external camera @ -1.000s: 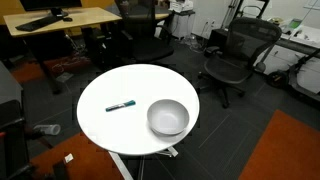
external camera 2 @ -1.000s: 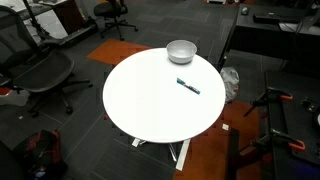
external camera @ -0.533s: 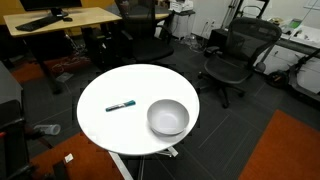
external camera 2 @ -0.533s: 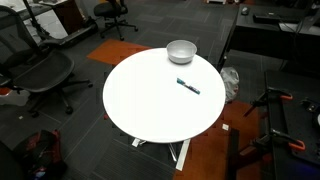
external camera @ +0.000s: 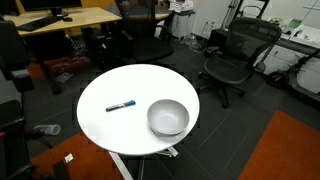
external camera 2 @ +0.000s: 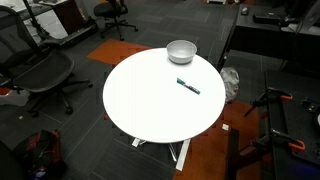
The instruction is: Put the marker in the white bowl then remove it and put it on the table
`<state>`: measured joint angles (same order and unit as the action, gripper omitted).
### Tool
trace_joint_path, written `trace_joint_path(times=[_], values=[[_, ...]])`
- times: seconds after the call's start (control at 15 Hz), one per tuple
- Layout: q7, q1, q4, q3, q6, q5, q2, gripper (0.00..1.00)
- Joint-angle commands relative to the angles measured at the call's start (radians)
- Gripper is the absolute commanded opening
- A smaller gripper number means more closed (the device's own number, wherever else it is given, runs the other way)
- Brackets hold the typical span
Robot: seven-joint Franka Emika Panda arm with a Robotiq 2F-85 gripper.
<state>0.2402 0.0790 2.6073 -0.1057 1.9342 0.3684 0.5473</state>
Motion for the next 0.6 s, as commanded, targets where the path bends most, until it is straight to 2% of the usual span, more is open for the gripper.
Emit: trace_joint_path(times=[0.0,0.27,0.53], values=[[-0.106,-0.004,-0.010,0.016,0.119,-0.019,-0.098,1.00],[-0.187,-0.010,-0.015,0.019,0.300,-0.084,-0.210,1.00],[-0.192,-0.016,-0.024,0.013,0.505,-0.195,-0.338,1.00]])
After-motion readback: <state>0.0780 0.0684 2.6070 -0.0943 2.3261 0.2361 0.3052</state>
